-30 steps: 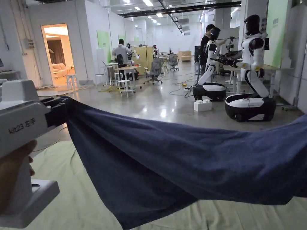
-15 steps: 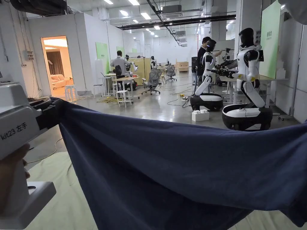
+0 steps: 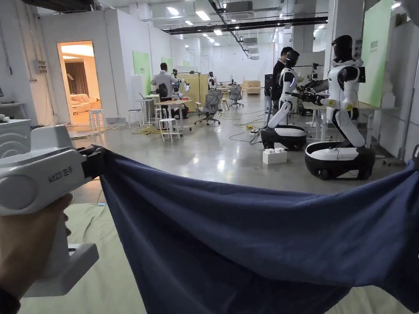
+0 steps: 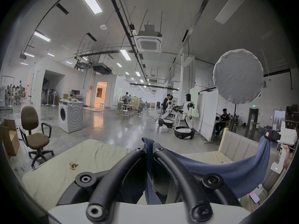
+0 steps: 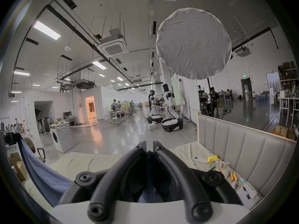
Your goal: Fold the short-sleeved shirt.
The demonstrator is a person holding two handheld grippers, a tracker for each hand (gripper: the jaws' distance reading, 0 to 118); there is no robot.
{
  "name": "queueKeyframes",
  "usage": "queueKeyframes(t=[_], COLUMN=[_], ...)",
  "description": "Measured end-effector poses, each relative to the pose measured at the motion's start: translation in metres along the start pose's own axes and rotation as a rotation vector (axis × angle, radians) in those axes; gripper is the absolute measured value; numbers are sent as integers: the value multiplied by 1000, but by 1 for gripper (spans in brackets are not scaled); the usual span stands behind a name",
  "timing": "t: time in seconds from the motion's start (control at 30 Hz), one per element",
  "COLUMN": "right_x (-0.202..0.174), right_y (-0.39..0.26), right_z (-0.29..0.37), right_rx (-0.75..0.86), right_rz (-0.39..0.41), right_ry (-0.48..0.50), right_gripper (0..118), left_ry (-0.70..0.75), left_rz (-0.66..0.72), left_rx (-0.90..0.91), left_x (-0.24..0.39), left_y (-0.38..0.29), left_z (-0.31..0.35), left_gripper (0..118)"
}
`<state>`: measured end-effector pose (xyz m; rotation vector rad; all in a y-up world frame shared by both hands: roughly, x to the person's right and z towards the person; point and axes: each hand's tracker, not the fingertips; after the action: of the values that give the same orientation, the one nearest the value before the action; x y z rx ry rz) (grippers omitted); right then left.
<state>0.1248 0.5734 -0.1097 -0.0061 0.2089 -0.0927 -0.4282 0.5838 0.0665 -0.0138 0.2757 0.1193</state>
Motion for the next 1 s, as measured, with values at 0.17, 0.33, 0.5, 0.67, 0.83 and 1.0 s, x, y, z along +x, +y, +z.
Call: queueKeyframes(t=[0.17, 0.33, 0.5, 0.67, 0.83, 1.0], right_x=[-17, -25, -24, -23, -22, -11], right_y=[-4, -16, -36, -61, -92, -147], right_z=[-50, -105, -169, -205, -200, -168], right_rx=[-2, -21, -53, -79, -145, -256], right_rz=[41, 69, 85, 117, 76, 78], right_ry=[-16, -65, -103, -124, -112, -60], right_gripper=[7, 6, 6, 6, 6, 6], left_ry=[33, 80, 106, 82, 32, -17], left_rz=[-6, 8, 33, 4, 11, 52], left_rx=[-27, -70, -120, -158, -188, -256], left_x=[0, -1, 0, 12, 16, 1], left_y=[-9, -23, -37, -57, -84, -150], left_z=[-52, -106, -162, -191, -189, -145], left_gripper=[6, 6, 6, 6, 6, 6])
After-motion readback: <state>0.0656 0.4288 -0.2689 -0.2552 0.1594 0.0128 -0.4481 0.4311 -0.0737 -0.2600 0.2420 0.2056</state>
